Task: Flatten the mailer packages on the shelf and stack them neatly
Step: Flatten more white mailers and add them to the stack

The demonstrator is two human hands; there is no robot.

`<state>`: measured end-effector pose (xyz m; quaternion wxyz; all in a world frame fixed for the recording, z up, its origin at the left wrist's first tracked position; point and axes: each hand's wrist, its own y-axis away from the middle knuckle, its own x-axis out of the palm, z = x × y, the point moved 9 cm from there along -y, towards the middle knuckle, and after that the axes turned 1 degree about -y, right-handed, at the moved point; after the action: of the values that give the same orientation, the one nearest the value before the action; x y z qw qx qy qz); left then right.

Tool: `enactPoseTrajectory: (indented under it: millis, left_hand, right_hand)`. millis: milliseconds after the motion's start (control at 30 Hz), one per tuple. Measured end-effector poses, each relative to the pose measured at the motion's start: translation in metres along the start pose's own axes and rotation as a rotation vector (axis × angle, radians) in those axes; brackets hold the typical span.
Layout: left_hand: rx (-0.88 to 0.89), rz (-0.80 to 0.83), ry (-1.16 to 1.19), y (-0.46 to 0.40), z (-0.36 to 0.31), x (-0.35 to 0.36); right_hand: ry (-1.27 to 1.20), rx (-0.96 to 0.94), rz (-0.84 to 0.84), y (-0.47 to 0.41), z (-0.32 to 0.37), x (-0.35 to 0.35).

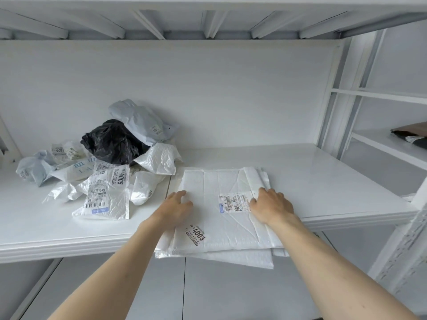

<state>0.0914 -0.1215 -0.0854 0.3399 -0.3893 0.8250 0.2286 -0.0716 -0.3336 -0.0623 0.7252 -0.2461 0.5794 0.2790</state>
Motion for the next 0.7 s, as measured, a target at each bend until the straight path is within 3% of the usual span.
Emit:
enactPoseTrajectory:
  millis: [267,500,700]
  left_hand:
    - [-0.030,-0.116,0.021,0.020,0.009,0.001]
    - [-0.076,-0.137,0.081,0.019,0.009,0.005]
    - [-0.074,-0.150,0.113,0.011,0.000,0.002]
  right_hand:
    - [0.166,-0.110,-0.070,0.037,0.020,-0.016]
    - [-0.494,0.018,0.037,0.027,-0.007,-0.008]
    - [-0.966,0.024,-0.030,0.014,-0.012,-0.022]
